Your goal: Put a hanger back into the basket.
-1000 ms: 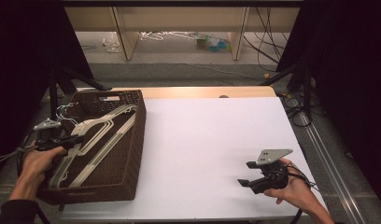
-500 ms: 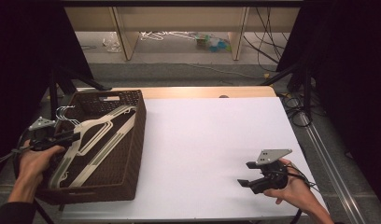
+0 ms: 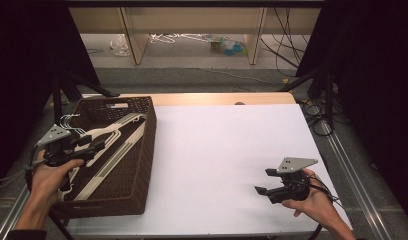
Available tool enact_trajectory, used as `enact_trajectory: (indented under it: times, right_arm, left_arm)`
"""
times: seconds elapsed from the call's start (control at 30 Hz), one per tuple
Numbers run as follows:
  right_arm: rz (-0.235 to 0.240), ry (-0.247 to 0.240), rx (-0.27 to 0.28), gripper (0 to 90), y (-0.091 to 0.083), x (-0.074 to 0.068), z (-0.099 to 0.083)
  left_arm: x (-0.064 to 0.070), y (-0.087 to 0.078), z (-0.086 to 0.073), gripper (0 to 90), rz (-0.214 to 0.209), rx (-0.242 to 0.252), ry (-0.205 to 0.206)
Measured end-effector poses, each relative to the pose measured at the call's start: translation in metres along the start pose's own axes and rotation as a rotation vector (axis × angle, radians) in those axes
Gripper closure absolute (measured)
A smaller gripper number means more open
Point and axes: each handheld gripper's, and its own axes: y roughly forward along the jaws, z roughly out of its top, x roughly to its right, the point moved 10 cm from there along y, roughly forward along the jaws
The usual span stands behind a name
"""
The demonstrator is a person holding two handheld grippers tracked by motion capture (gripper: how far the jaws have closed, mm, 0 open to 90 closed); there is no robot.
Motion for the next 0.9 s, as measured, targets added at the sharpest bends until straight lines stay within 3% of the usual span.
enact_trajectory:
  times: [0.17,0.37,0.67,0.83,0.9]
  right_arm:
    - [-0.018,0.016,0.043,28.1,-0.003,0.003,0.005]
    - [-0.028,0.015,0.055,27.9,-0.003,0.003,0.006]
    - [-0.029,0.032,0.086,27.1,-0.004,-0.001,0.01]
    - [-0.027,0.043,0.101,25.2,-0.005,-0.003,0.012]
    - [-0.035,0.042,0.113,25.1,-0.005,-0.003,0.013]
  left_arm:
    - [0.024,0.002,0.003,38.6,-0.045,0.022,0.031]
    - [0.045,0.004,0.006,36.8,-0.086,0.044,0.048]
    - [0.088,0.005,0.013,33.2,-0.157,0.06,0.092]
    - [0.115,0.007,0.016,29.7,-0.203,0.061,0.13]
    - [0.123,0.007,0.014,29.2,-0.217,0.056,0.162]
